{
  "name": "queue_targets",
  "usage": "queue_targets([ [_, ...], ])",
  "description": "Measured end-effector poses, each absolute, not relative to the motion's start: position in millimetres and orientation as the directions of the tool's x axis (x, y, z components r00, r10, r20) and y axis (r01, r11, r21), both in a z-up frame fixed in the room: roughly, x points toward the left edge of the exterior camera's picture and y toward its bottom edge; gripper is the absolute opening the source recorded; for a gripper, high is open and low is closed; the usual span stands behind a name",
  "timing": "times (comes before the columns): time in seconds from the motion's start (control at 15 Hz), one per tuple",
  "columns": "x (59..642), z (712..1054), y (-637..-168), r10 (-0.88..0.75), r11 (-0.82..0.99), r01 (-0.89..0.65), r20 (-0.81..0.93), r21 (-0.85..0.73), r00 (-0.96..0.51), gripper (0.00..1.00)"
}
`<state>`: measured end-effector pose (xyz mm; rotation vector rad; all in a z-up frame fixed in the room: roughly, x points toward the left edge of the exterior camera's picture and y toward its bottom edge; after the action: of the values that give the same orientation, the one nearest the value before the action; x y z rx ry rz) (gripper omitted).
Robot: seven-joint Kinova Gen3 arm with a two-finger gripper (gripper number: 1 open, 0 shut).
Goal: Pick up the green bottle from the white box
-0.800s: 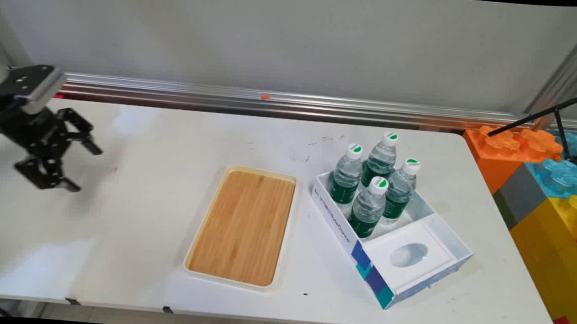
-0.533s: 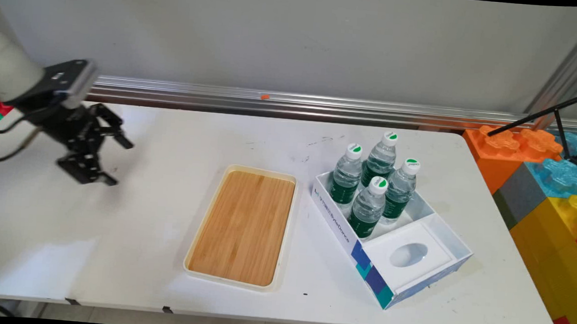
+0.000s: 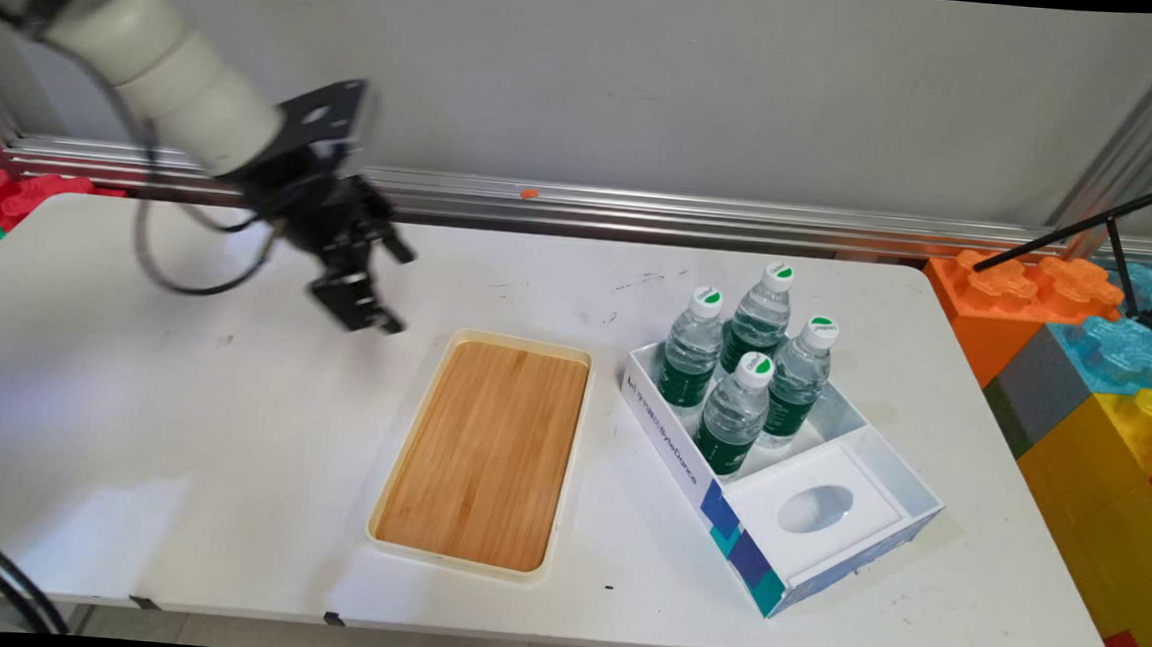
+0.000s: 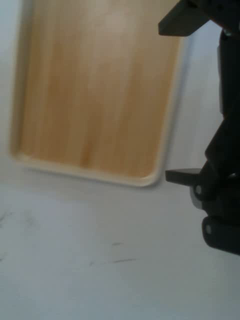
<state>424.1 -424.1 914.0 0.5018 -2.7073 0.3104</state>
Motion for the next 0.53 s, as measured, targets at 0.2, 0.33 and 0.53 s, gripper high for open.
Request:
queue_targets([
  [0.2, 376.4, 921.5, -455.7, -0.344, 0.888, -0.440, 0.443, -0.132, -0.828, 1.00],
  [0.33, 346.5, 923.8, -473.9, -0.368, 0.876, -0.469, 0.475, -0.109, -0.799, 1.00],
  [0.53, 319.6, 922.7, -489.0, -0.382, 0.870, -0.485, 0.501, -0.088, -0.777, 1.00],
])
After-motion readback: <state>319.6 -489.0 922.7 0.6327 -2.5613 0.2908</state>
